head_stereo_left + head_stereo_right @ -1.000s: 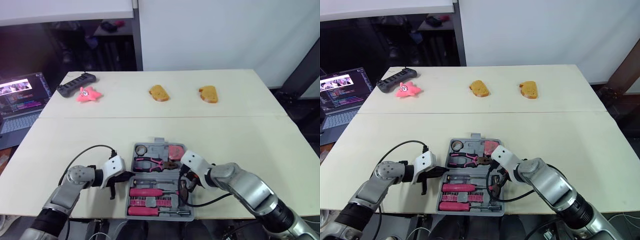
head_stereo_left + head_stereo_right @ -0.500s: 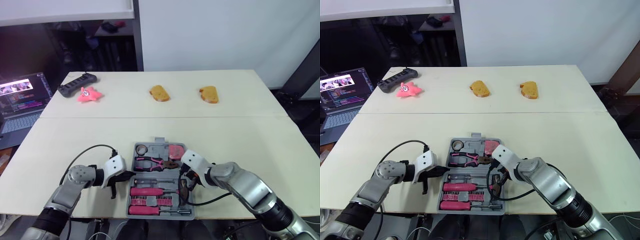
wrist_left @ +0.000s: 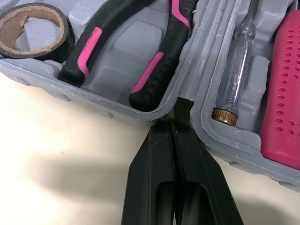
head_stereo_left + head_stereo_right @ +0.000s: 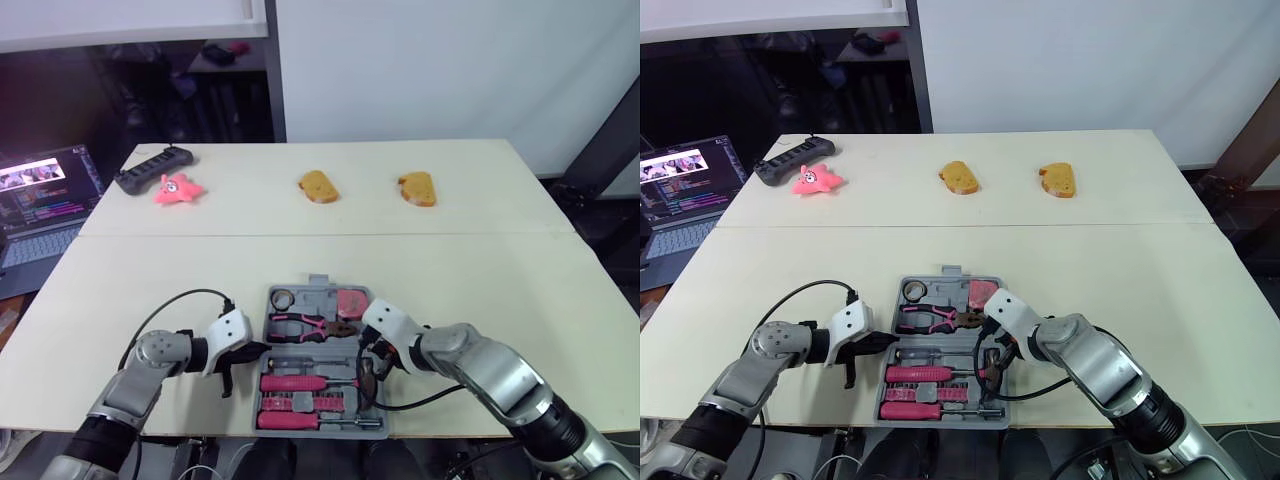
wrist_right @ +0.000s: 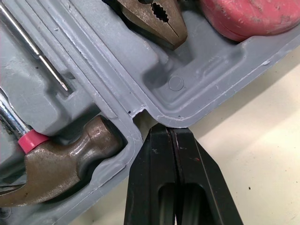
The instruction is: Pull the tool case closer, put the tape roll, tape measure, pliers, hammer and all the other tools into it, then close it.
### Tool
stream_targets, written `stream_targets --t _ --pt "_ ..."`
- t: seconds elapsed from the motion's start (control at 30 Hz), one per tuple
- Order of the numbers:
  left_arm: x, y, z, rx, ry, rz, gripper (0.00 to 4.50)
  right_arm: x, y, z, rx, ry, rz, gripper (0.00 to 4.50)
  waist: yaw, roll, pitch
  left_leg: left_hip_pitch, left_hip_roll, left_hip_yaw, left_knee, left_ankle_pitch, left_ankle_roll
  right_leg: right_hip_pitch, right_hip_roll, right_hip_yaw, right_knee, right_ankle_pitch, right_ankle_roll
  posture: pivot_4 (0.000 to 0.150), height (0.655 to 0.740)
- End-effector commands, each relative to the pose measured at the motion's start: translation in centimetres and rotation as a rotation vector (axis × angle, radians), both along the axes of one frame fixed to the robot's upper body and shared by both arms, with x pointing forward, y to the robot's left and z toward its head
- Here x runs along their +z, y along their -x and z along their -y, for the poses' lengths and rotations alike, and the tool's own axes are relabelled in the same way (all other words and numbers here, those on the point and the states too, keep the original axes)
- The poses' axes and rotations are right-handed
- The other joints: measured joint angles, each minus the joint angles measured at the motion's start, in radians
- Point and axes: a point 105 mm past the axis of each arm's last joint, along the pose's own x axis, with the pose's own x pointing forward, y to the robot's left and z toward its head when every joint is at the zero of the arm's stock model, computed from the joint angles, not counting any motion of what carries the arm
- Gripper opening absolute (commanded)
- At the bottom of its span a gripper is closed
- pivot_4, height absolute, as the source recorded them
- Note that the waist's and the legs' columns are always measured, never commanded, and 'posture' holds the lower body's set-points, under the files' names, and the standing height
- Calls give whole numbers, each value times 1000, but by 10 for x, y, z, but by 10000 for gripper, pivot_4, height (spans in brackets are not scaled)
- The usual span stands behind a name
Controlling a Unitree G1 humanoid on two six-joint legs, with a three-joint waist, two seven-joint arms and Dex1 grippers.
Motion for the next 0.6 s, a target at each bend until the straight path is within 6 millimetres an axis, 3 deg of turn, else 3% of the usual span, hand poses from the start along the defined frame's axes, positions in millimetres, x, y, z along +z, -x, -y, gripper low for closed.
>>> stream_targets --t 0.03,0.3,0.43,0.53,0.6 --pt "8 -1 -5 28 -7 18 614 12 -6 -3 19 -23 46 0 -1 0 0 0 0 0 0 0 0 0 0 0 0 0 0 1500 7400" --pt "48 5 -39 122 28 46 614 25 -5 15 -25 -36 60 0 -2 -1 2 -4 1 0 -1 0 0 -5 1 0 0 0 0 1500 7400" --pt "78 23 -35 14 174 139 614 46 -8 19 -6 -114 143 0 0 -1 2 -7 2 0 -1 0 0 -6 -1 0 -1 0 0 1500 7400" --pt "73 51 -24 -146 266 102 614 64 -9 13 35 -240 222 0 1 -1 2 -8 2 0 0 0 0 -6 -2 0 -2 0 0 1500 7400" --pt "67 57 -20 -178 302 66 614 70 -8 11 56 -299 246 0 1 -1 2 -8 2 0 0 0 0 -6 -3 0 -2 0 0 1500 7400"
